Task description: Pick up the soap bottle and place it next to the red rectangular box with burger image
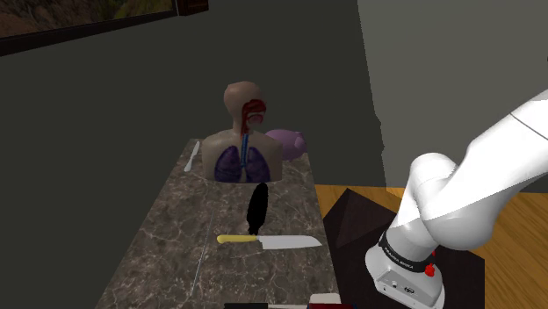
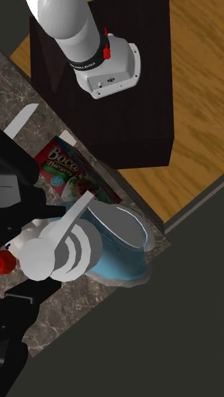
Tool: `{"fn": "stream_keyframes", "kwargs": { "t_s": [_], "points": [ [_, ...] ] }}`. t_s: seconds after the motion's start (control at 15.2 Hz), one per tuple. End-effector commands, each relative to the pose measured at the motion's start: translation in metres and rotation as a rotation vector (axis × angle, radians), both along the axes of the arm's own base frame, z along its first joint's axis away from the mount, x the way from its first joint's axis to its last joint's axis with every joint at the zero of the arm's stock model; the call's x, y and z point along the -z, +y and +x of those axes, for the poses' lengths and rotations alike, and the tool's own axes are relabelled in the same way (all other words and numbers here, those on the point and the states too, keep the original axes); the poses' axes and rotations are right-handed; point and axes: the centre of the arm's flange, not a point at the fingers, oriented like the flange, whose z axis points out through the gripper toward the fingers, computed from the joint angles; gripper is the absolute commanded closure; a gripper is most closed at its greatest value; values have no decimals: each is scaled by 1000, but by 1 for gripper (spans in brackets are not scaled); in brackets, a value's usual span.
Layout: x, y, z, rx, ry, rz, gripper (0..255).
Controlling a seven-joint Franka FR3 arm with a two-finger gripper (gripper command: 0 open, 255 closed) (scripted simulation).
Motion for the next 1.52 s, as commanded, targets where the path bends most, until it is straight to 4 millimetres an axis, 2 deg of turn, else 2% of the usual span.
{"fn": "stream_keyframes", "kwargs": {
  "t_s": [0.0,1.45],
  "points": [
    [8,1,-2,1,1,1,255],
    [125,1,-2,1,1,1,255]
  ]
}}
